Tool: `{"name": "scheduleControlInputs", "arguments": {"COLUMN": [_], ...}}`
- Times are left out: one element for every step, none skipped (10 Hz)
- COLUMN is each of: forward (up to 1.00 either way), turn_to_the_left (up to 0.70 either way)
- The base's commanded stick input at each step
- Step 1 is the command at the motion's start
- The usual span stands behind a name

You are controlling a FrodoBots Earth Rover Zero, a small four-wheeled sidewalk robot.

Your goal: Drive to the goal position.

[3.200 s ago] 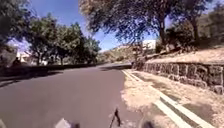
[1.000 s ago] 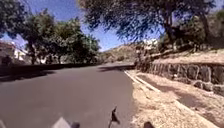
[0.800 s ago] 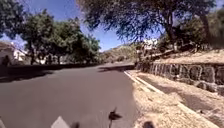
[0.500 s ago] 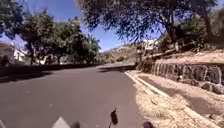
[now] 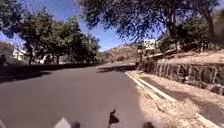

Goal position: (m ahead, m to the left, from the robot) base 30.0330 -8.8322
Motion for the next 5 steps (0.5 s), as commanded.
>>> {"name": "scheduleControlInputs", "arguments": {"forward": [0.50, 0.50, 0.50, 0.50, 0.50], "turn_to_the_left": [0.00, 0.00, 0.00, 0.00, 0.00]}}
